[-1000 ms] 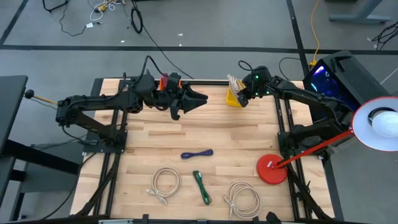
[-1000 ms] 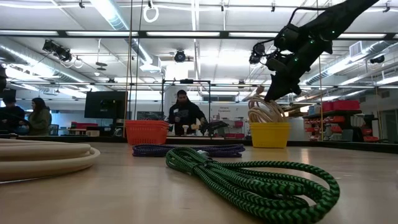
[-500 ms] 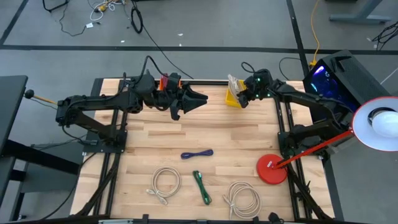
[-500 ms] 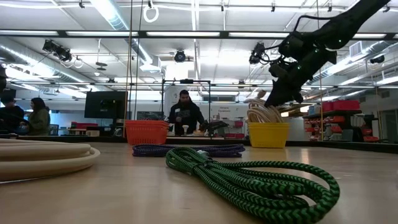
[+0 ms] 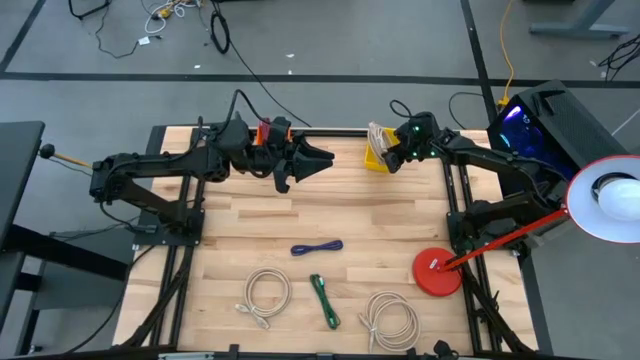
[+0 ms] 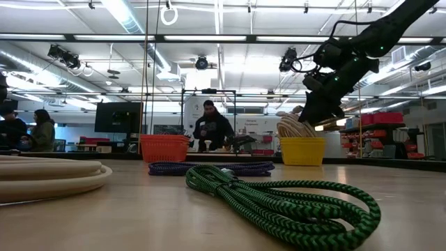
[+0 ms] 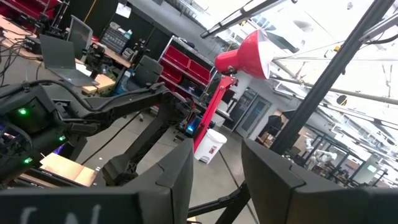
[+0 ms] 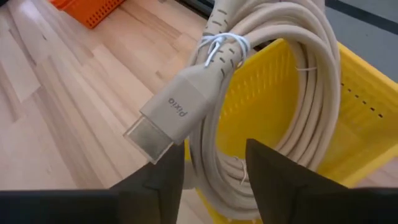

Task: Pick & Place USB Port
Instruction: Put the brown HDMI cable into the yellow bin, then put the blue charger cable into the orange bin

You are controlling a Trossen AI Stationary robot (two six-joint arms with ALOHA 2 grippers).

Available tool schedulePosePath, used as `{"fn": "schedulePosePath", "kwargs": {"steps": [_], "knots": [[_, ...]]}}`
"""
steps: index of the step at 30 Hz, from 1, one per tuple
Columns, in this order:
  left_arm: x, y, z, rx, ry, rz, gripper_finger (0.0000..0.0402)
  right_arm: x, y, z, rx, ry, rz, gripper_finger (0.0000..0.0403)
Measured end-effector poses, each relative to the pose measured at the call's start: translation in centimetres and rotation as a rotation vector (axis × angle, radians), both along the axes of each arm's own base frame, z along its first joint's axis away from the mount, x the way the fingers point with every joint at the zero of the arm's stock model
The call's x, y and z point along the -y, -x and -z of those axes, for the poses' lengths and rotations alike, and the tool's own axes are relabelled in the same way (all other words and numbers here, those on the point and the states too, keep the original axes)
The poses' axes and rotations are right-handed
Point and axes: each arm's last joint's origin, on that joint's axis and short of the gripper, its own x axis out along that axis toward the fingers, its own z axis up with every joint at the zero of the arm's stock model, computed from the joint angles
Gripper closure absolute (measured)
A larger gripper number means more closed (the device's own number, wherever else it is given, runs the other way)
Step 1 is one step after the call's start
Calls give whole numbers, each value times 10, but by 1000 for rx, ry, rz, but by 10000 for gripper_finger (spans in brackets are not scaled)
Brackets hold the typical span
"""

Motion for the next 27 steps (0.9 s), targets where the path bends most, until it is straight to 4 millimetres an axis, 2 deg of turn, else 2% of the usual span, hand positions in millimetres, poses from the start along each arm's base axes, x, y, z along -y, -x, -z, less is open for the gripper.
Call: {"fn": "schedulePosePath", "kwargs": {"steps": [16, 27], "knots": [[0, 0, 0, 0, 3, -12, 262, 2, -2, -7, 57, 46, 6, 220], [0, 0, 0, 0, 2, -12, 262, -16, 13, -36, 138, 81, -33, 215]]}}
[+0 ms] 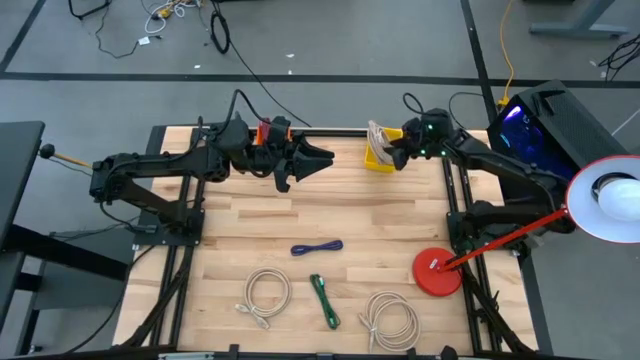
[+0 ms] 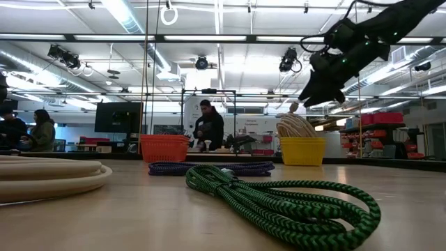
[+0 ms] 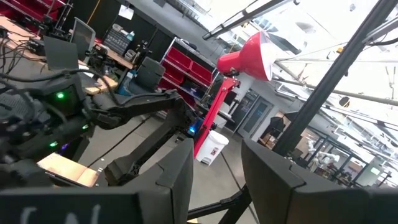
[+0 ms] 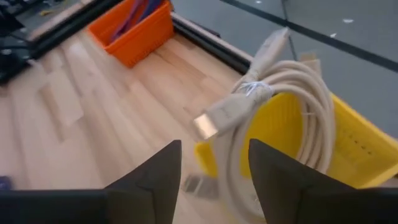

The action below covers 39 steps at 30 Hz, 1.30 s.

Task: Pick & Place USB Port
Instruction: Put the blue charger cable into the orange bin

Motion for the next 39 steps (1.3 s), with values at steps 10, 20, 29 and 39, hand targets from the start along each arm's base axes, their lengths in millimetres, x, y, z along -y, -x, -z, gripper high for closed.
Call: {"fn": "schedulePosePath", "kwargs": {"steps": [10, 20, 29, 39], "knots": [[-4, 0, 0, 0, 0, -12, 262, -19, 20, -33, 131, 62, 29, 176], [-10, 0, 4, -42, -11, -13, 262, -49, 16, -103, 408, 110, -163, 174], [-18, 1, 10, -107, -28, 16, 262, -93, -21, -125, 412, 17, -424, 196], [-25, 7, 44, -473, -77, -3, 262, -139, -79, -115, 490, -39, -588, 199]]}}
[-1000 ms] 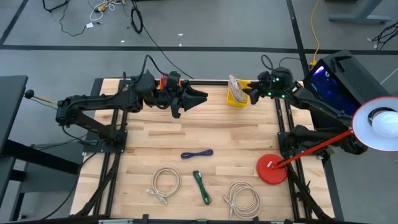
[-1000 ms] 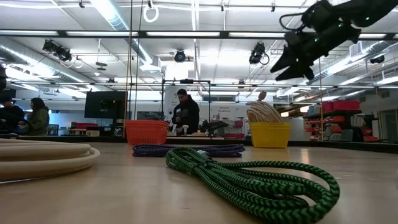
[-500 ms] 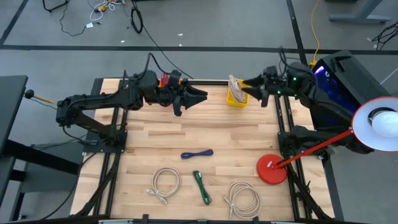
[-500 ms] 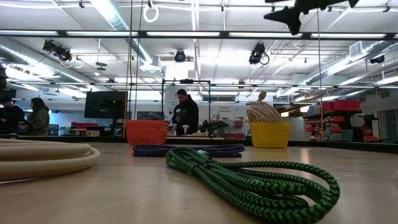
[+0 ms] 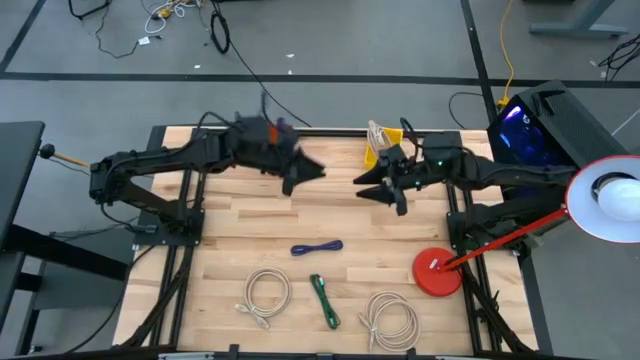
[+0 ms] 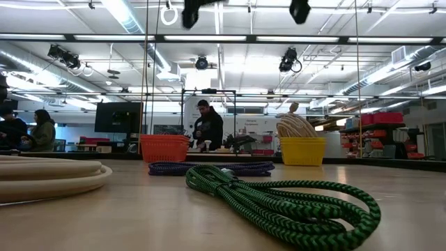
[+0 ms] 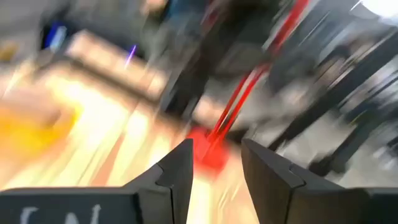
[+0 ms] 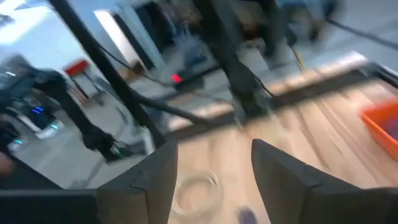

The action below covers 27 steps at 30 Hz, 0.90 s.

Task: Pick & Place USB Port
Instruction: Put the blue charger cable into the orange bin

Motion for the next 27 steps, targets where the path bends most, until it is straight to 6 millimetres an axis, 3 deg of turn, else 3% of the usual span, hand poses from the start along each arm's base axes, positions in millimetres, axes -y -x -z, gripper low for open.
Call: {"fn": "schedulePosePath", "kwargs": {"steps": [6, 8, 14, 19, 27], "knots": [[8, 14, 48, -510, 7, -60, 262, -3, -6, -5, 69, -8, 18, 199], [12, 15, 58, -608, 2, -61, 262, -3, -6, -4, 63, -9, 19, 199], [30, -3, 88, -762, -25, -22, 262, -4, -14, 2, 44, -30, 14, 199], [42, -23, 126, -908, -18, 35, 262, -8, -21, 5, 48, -26, -5, 199], [56, -43, 172, -1044, 5, 123, 262, -8, -18, -1, 90, -1, -12, 199]]}}
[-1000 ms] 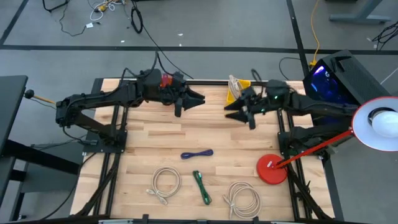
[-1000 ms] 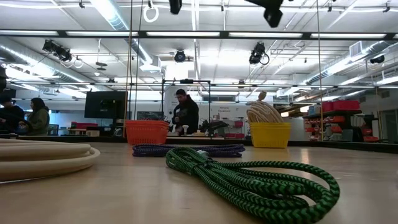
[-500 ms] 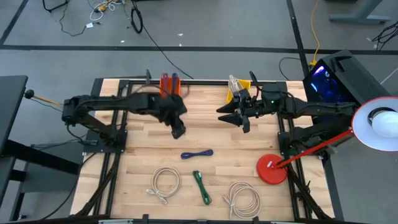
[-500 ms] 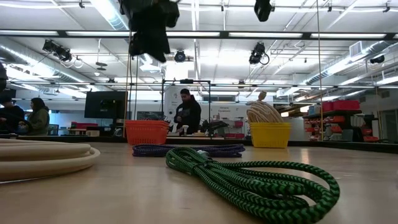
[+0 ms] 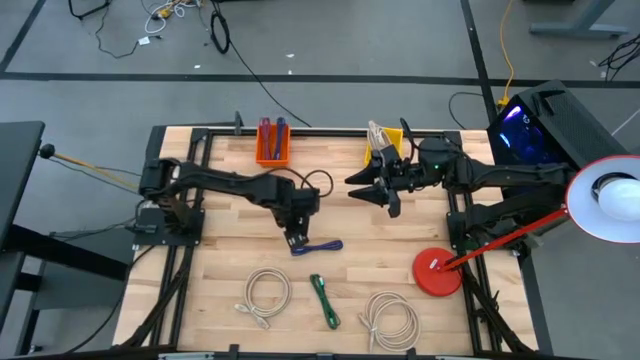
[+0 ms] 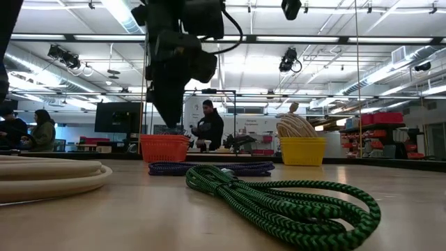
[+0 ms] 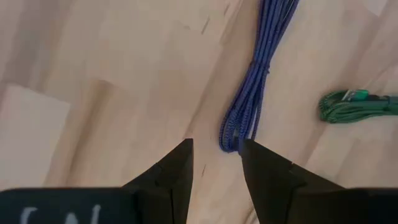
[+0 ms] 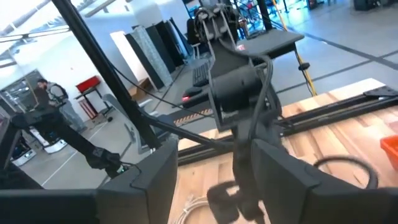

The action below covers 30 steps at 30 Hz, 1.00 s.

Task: Pick & Place USB Port
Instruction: Put the blue charger cable into the orange bin

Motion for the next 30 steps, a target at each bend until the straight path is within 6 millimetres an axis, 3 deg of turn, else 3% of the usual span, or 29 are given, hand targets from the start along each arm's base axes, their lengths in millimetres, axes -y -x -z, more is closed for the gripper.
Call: {"fn": "schedulePosePath", "kwargs": {"steps": [10, 19, 26, 28, 30], "knots": [[27, -17, 25, 19, 74, 29, 262, 3, 1, 0, 7, 30, 1, 199], [35, -25, 44, 10, -3, 15, 262, 5, 2, -2, 23, 30, -19, 199], [37, -30, 72, -69, 32, 48, 262, 4, 2, -10, 53, 27, -30, 199], [36, -30, 79, -90, 31, 70, 272, 4, 3, -13, 60, 28, -30, 199], [35, -30, 81, -100, 13, 72, 313, 4, 3, -14, 63, 28, -29, 199]]}}
